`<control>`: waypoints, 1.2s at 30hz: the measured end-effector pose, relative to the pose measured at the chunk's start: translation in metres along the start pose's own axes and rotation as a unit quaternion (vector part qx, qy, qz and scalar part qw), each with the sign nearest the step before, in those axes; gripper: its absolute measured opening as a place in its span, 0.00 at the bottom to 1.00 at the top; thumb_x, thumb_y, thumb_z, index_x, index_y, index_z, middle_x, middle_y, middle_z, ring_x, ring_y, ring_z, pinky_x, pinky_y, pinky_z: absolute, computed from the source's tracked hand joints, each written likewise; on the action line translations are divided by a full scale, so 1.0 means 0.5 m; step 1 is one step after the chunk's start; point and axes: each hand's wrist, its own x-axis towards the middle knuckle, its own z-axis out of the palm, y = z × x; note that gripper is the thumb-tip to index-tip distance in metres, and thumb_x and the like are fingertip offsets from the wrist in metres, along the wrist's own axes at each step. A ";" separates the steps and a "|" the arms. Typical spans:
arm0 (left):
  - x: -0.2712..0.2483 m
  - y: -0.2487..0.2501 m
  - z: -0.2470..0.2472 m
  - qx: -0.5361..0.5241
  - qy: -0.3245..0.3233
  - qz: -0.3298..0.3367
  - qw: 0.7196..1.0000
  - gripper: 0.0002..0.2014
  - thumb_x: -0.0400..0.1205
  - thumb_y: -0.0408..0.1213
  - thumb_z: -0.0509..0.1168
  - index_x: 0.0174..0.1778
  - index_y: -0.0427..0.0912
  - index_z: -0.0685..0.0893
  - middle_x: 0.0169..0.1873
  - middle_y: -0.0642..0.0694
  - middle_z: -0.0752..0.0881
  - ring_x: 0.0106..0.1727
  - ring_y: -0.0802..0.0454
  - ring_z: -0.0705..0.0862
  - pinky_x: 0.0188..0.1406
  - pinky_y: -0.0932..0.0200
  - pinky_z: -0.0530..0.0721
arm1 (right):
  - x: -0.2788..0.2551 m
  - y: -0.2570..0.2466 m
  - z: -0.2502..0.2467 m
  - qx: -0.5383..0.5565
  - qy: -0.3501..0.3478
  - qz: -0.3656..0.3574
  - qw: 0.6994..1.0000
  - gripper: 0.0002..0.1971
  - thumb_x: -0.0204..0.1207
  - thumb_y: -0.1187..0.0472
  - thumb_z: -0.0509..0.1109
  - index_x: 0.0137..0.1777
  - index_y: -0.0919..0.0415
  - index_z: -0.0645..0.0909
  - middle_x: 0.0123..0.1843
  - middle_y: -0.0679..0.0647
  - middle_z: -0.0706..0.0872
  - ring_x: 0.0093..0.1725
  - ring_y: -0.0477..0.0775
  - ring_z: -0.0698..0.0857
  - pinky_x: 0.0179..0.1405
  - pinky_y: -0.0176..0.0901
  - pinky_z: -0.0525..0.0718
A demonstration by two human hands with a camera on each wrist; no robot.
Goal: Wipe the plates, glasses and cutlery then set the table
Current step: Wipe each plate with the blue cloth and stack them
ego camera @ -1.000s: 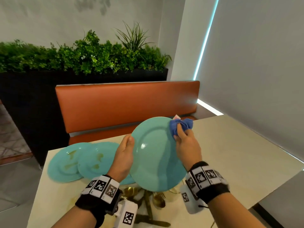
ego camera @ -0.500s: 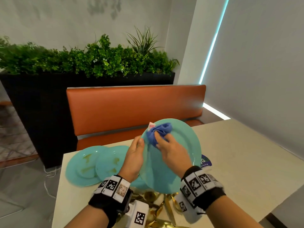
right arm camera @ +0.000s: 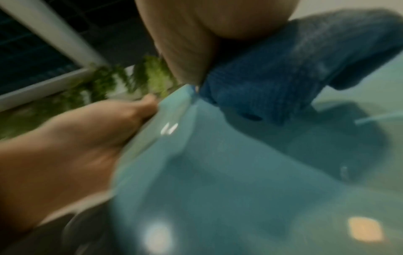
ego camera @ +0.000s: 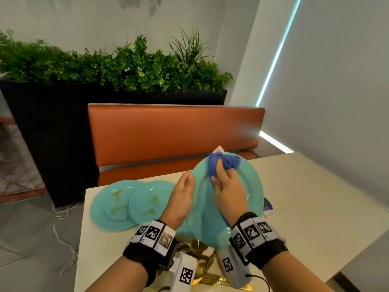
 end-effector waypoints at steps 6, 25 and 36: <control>-0.005 -0.002 -0.003 -0.024 -0.018 -0.009 1.000 0.14 0.88 0.45 0.48 0.52 0.53 0.80 0.53 0.48 0.86 0.56 0.51 0.83 0.62 0.51 0.80 | 0.015 0.036 -0.024 -0.004 0.046 0.040 0.998 0.23 0.82 0.60 0.60 0.77 0.53 0.67 0.69 0.63 0.75 0.61 0.65 0.79 0.53 0.43 0.75; 0.018 -0.006 0.116 -0.086 -0.046 -0.024 0.995 0.13 0.89 0.42 0.49 0.55 0.48 0.79 0.54 0.45 0.86 0.55 0.48 0.85 0.58 0.47 0.82 | -0.019 0.173 -0.088 -0.089 0.008 0.049 0.995 0.23 0.83 0.54 0.56 0.79 0.46 0.62 0.73 0.56 0.70 0.65 0.63 0.77 0.55 0.50 0.78; 0.083 -0.053 0.287 -0.075 -0.023 -0.007 0.997 0.12 0.88 0.40 0.50 0.51 0.49 0.79 0.44 0.52 0.87 0.42 0.59 0.86 0.43 0.61 0.87 | -0.068 0.487 -0.214 -0.152 -0.090 -0.056 0.983 0.27 0.78 0.61 0.62 0.70 0.29 0.68 0.65 0.53 0.80 0.54 0.63 0.86 0.44 0.49 0.84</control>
